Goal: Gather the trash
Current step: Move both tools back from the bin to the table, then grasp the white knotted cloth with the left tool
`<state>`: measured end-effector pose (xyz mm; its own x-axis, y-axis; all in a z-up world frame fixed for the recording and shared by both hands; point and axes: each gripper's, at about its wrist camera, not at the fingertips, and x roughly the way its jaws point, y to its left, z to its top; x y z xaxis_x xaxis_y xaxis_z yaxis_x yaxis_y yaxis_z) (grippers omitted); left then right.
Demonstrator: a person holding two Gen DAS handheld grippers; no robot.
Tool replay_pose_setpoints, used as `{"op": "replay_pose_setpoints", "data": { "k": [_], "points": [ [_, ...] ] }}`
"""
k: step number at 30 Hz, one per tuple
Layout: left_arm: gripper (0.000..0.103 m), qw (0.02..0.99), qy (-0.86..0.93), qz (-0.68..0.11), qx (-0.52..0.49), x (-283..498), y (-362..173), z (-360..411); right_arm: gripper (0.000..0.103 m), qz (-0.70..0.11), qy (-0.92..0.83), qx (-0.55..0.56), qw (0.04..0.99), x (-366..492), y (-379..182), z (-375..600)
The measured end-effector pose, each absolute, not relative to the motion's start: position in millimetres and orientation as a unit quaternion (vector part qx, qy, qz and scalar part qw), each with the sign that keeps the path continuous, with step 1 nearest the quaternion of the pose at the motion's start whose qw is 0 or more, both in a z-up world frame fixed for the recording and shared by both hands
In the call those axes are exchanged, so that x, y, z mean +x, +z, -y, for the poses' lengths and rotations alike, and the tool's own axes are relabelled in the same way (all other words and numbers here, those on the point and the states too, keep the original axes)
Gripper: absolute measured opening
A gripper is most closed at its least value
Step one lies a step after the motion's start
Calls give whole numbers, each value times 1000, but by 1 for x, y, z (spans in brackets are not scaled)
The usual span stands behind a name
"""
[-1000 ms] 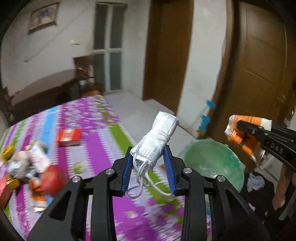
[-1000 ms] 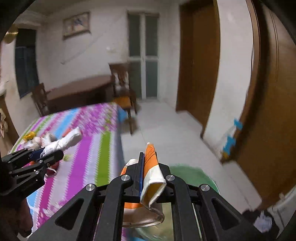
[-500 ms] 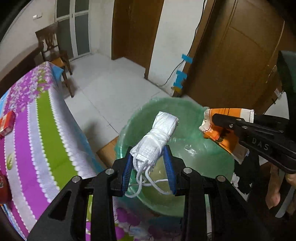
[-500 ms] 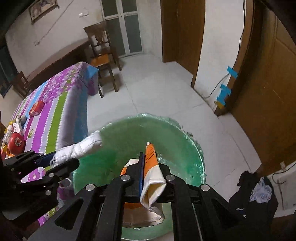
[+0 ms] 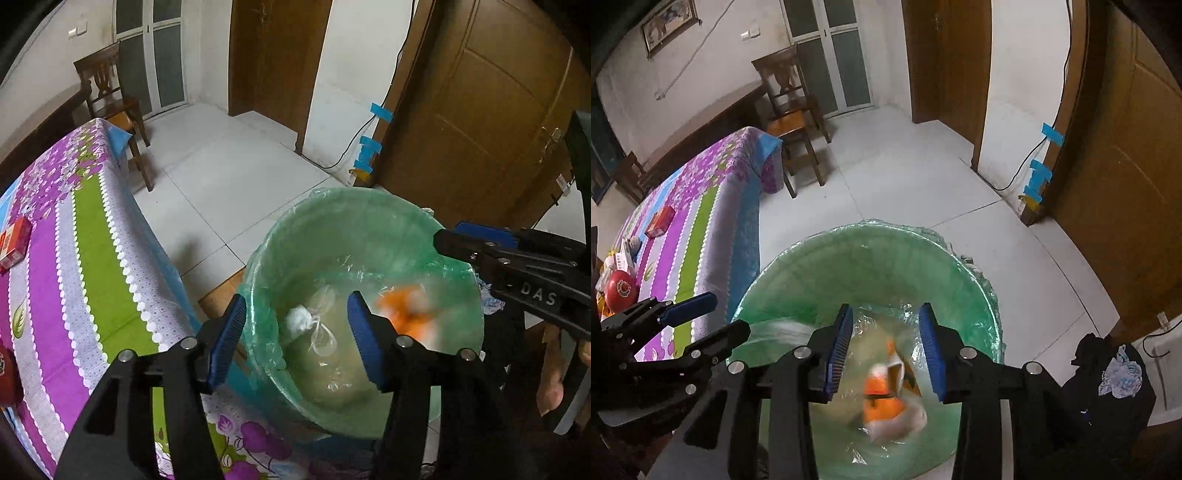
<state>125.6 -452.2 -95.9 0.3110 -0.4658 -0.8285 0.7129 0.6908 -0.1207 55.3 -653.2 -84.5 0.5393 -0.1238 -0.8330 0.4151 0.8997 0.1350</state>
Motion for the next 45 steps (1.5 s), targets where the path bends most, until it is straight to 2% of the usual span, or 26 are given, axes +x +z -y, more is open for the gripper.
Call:
{"op": "replay_pose_setpoints", "data": {
  "k": [7, 10, 12, 15, 21, 26, 35, 42, 45],
  "points": [
    [55, 803, -366, -452, 131, 126, -92, 435, 40, -434, -162, 154, 873, 44, -73, 646],
    [55, 810, -364, -441, 127, 124, -84, 415, 58, -387, -163, 127, 899, 29, -51, 621],
    [60, 817, -359, -432, 128, 123, -80, 401, 70, -358, -160, 115, 913, 18, -42, 604],
    [61, 825, -356, -421, 128, 119, -74, 375, 83, -310, -156, 86, 934, 4, -28, 565],
    [65, 840, -348, -395, 132, 114, -60, 306, 85, -249, -89, 85, 961, -10, -16, 490],
    [65, 863, -303, -385, 124, 128, -56, 222, 86, -256, -19, 77, 964, 7, -17, 438],
    [65, 893, -196, -401, 53, 171, -57, 60, 86, -273, 99, 47, 956, 60, -15, 332],
    [65, 897, -167, -401, 85, 233, -34, -8, 86, -286, 130, 47, 948, 79, -27, 296],
    [67, 895, -171, -401, 93, 260, -28, -7, 86, -291, 140, 58, 945, 88, -31, 291]
  ]
}}
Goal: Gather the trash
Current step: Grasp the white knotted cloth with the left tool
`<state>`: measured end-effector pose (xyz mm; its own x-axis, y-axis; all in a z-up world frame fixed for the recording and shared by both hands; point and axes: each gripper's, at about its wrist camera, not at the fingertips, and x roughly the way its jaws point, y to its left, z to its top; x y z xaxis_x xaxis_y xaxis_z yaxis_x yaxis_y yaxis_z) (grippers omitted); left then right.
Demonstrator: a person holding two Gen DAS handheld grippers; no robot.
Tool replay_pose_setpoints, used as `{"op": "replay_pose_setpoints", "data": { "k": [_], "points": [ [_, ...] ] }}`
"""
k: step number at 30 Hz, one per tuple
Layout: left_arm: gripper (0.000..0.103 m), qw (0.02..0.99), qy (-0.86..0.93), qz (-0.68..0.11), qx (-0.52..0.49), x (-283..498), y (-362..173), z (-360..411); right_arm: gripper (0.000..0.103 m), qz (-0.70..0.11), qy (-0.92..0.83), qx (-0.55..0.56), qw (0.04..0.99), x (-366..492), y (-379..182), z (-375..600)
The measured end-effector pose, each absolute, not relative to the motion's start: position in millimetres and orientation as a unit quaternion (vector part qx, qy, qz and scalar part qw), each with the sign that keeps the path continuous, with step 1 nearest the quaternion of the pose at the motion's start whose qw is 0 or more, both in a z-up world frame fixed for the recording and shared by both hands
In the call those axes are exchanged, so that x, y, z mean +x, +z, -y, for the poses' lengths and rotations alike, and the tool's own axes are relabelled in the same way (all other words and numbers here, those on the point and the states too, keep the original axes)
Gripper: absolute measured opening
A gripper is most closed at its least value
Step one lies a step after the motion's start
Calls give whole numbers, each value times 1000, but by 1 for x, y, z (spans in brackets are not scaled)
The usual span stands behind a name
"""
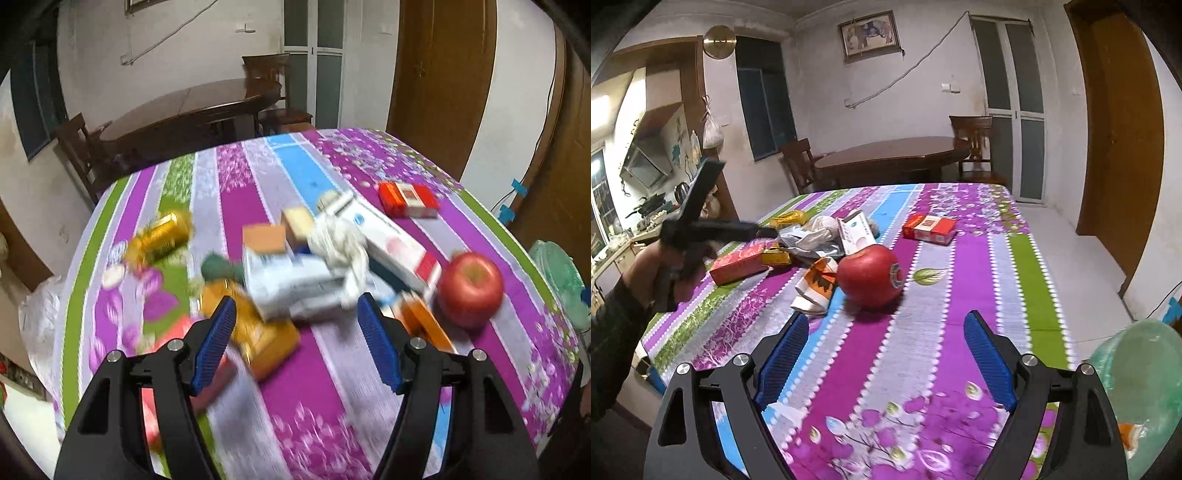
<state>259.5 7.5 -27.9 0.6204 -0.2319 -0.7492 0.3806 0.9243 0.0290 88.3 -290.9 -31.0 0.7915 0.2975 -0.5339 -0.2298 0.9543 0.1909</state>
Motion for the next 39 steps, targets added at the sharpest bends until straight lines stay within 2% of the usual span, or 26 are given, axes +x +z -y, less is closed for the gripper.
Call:
{"op": "replay_pose_setpoints", "data": {
  "k": [6, 14, 16, 17, 21, 31, 35, 39],
  "points": [
    [75, 889, -168, -414, 97, 304, -44, 29, 86, -303, 144, 62, 940, 113, -40, 282],
    [76, 880, -178, -429, 96, 330, -72, 46, 86, -322, 144, 81, 932, 139, -50, 288],
    [64, 881, -182, -428, 84, 335, -74, 44, 86, -322, 147, 82, 932, 142, -50, 287],
    [41, 879, -189, -432, 74, 336, -76, 42, 86, -323, 151, 78, 931, 146, -49, 285],
    [36, 887, -184, -420, 53, 334, -75, 33, 86, -322, 170, 75, 928, 157, -45, 276],
    [35, 904, -191, -382, 15, 289, -54, -2, 84, -343, 216, 24, 914, 232, -26, 252],
    [35, 904, -188, -384, -7, 290, -55, -9, 83, -388, 215, -42, 895, 308, -24, 232],
    [35, 899, -200, -389, 0, 286, -56, -4, 83, -438, 197, -154, 863, 383, -39, 222]
  ]
}}
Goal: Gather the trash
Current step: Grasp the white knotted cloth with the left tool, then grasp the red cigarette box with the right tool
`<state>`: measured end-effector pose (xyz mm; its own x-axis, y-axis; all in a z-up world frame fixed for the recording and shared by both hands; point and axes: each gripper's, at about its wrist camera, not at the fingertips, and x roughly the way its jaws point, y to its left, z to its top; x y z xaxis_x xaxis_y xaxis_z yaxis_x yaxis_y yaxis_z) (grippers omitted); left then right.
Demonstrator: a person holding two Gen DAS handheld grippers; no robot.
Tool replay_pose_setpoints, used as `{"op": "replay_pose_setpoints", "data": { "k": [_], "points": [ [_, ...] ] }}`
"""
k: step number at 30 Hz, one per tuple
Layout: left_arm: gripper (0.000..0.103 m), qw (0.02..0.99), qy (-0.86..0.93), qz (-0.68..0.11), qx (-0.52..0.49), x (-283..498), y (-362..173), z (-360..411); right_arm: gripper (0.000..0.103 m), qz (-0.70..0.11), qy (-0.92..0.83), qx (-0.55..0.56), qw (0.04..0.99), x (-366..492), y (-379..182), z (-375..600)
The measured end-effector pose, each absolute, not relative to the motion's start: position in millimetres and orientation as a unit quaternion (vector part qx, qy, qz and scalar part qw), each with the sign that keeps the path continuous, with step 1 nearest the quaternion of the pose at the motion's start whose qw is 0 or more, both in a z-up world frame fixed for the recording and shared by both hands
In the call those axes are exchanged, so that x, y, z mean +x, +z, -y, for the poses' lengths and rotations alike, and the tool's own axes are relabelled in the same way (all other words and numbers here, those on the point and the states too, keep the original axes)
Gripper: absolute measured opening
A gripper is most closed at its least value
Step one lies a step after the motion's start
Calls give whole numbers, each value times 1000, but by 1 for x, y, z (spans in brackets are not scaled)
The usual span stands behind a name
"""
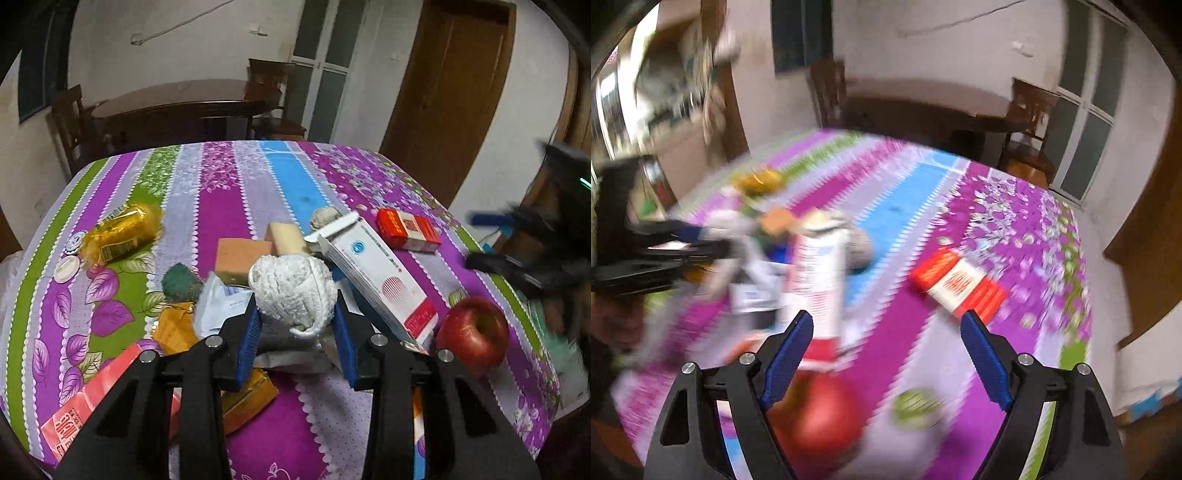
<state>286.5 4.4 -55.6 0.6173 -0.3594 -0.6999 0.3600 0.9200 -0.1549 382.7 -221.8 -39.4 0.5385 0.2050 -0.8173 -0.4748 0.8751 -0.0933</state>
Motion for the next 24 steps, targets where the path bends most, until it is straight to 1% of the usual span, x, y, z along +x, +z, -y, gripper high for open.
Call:
{"op": "replay_pose_setpoints", "data": {
  "k": [2, 5, 6, 8, 11, 15, 17, 19, 20, 24],
  "points": [
    [35, 899, -203, -389, 9, 285, -56, -2, 83, -455, 188, -208, 845, 414, -48, 221],
    [35, 896, -209, -393, 8, 289, -60, -2, 83, -488, 209, -224, 818, 446, -64, 226],
    [36, 895, -211, -394, 4, 291, -61, -2, 85, -497, 217, -229, 808, 452, -69, 226],
    [36, 894, -216, -394, 3, 292, -63, -2, 86, -522, 232, -237, 786, 466, -83, 227],
    [36, 893, -221, -393, 6, 290, -62, 0, 86, -528, 246, -247, 774, 476, -93, 224],
    [36, 893, -220, -392, 8, 289, -63, 2, 86, -533, 248, -231, 775, 492, -96, 224],
    [36, 893, -220, -393, 8, 289, -64, 3, 84, -542, 243, -238, 768, 493, -104, 225],
    [36, 893, -220, -392, 9, 287, -64, 4, 81, -544, 248, -218, 771, 491, -105, 228],
    [36, 893, -219, -392, 10, 287, -64, 5, 76, -543, 250, -208, 774, 490, -104, 230],
    [36, 897, -209, -389, 8, 285, -64, 5, 71, -524, 225, -200, 796, 474, -102, 231]
  ]
}}
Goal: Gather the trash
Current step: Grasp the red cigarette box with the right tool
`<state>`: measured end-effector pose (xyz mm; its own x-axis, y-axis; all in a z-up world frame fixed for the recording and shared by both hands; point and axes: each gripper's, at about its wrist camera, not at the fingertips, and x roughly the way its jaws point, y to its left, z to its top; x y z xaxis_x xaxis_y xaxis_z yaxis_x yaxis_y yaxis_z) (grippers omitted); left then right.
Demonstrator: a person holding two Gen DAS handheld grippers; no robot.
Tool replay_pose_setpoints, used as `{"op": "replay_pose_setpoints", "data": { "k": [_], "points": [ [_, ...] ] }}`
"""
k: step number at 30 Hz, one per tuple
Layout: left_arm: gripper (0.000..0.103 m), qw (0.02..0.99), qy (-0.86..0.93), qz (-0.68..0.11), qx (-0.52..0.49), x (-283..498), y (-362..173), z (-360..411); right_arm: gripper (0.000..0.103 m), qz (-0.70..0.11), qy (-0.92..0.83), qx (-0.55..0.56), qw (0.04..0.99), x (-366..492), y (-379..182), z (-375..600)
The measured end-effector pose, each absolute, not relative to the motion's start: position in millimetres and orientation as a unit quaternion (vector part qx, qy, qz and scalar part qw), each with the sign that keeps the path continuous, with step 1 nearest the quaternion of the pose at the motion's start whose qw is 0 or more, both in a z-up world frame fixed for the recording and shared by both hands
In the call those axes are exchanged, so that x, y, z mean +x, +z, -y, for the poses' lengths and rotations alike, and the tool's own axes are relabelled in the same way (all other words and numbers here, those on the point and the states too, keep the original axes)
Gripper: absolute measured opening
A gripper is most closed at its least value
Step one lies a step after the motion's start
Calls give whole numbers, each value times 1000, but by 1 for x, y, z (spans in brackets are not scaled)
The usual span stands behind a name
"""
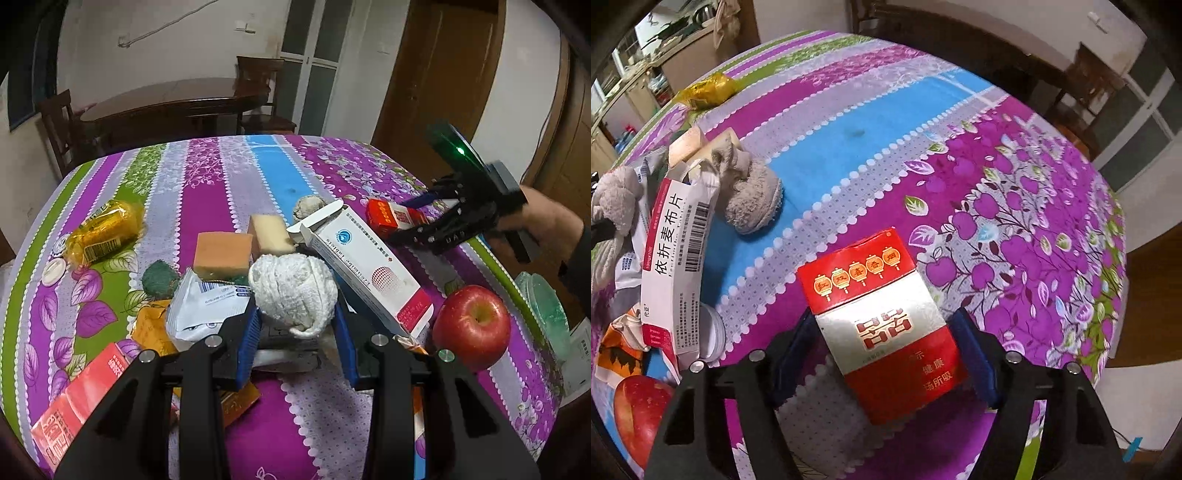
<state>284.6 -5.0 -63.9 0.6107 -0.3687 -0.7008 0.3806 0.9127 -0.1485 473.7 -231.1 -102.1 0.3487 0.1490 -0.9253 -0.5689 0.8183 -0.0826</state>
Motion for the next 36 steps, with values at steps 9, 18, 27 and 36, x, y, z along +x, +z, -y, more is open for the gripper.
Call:
{"op": "replay_pose_setpoints", "data": {
  "k": [9, 18, 27, 36],
  "points": [
    [36, 934, -136, -330, 9, 251, -48, -1, 64, -390, 131, -52, 910, 384, -47, 246],
    [36, 967, -76, -242, 17, 171, -21, 6, 63, -237, 94, -12, 967, 230, 1, 200],
    [36, 981, -68, -183, 17, 111, 16, 26, 63, -170, 78, 10, 982, 132, 31, 181],
    [36, 982, -80, -167, 20, 84, 35, 45, 62, -156, 72, 15, 985, 85, 57, 184]
  ]
}}
